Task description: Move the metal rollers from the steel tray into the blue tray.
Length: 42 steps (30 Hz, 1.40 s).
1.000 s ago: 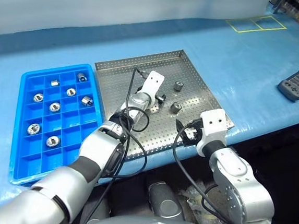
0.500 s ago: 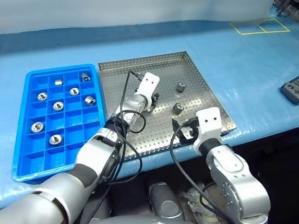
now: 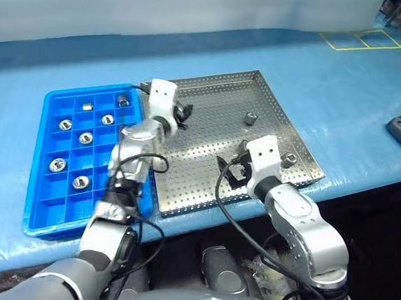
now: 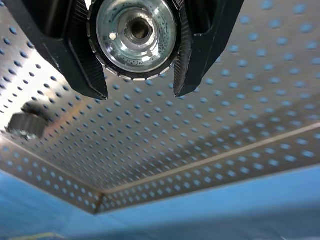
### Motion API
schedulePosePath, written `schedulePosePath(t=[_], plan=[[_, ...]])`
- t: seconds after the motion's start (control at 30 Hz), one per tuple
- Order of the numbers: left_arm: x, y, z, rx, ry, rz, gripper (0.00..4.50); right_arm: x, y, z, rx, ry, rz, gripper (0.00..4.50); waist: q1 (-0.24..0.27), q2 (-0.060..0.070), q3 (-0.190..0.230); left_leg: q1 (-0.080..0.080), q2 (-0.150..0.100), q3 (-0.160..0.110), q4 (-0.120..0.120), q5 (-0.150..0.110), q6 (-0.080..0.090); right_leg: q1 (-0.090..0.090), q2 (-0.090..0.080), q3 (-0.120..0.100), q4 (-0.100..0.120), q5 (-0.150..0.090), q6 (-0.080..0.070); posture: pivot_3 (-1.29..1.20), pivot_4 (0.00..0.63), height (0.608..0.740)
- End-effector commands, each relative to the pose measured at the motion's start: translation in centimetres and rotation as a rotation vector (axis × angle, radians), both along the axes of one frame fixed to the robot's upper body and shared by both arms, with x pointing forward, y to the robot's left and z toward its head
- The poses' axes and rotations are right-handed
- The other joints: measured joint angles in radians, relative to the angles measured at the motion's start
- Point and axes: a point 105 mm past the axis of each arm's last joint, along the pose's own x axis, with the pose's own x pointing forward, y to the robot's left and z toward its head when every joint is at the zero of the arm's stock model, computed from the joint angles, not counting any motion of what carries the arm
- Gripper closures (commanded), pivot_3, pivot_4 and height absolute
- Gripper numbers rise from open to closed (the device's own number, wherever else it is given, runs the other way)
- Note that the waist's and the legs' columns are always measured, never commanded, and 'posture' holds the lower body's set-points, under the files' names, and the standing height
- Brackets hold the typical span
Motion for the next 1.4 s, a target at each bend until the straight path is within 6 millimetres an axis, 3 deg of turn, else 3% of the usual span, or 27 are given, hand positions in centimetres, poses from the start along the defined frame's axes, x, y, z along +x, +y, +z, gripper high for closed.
schedulePosePath(t=[0.03,0.2,0.3,0.57,0.73,0.87,1.4], plan=[[-2.1,3.0,2.7,0.001,-0.097,0.047,2.68,0.2,2.7,1.5,0.030,-0.058,0.127,0.00,0.021,0.000,0.000,0.000,0.000,0.000,0.000,0.000,0.000,0.000,0.000,0.000,0.000,0.000,0.000,-0.03,0.150,0.740],[-6.3,8.1,3.9,0.078,-0.152,0.125,2.68,0.3,6.5,2.3,0.020,-0.088,0.325,0.00,0.100,-0.002,0.001,-0.001,0.000,-0.001,0.001,0.000,0.000,0.000,0.000,-0.001,0.000,0.000,0.000,0.07,0.150,0.740],[-9.3,9.8,4.1,0.154,-0.176,0.124,2.68,0.0,8.8,2.8,0.017,-0.112,0.445,0.00,0.143,-0.003,0.001,-0.001,0.000,-0.001,0.001,0.000,0.000,-0.001,-0.001,-0.002,0.000,0.000,-0.002,0.13,0.150,0.740],[-16.0,13.1,-0.3,0.315,0.031,0.134,2.68,-1.5,12.9,3.1,0.034,-0.136,0.665,0.00,0.225,-0.004,0.001,-0.001,0.001,0.000,0.001,0.000,0.000,0.000,-0.003,-0.005,-0.001,-0.005,-0.010,0.24,0.150,0.740],[-18.5,14.0,-2.0,0.319,0.137,0.206,2.68,-2.1,14.1,2.9,0.039,-0.133,0.730,0.00,0.255,-0.005,0.001,0.000,0.002,0.000,0.002,0.000,0.000,0.001,-0.003,-0.006,-0.001,-0.006,-0.011,0.29,0.150,0.740],[-19.0,14.1,-2.8,0.310,0.181,0.228,2.68,-2.3,14.5,2.8,0.047,-0.129,0.754,0.00,0.271,-0.005,0.001,0.000,0.002,0.000,0.002,0.000,0.000,0.000,-0.003,-0.007,-0.002,-0.006,-0.011,0.30,0.150,0.740],[-16.4,12.7,-3.9,0.290,0.231,0.145,2.68,-1.7,13.0,2.5,0.054,-0.119,0.659,0.00,0.274,-0.005,0.001,-0.001,0.002,0.001,0.000,0.000,-0.001,-0.001,-0.003,-0.007,-0.002,-0.006,-0.013,0.20,0.150,0.740]])
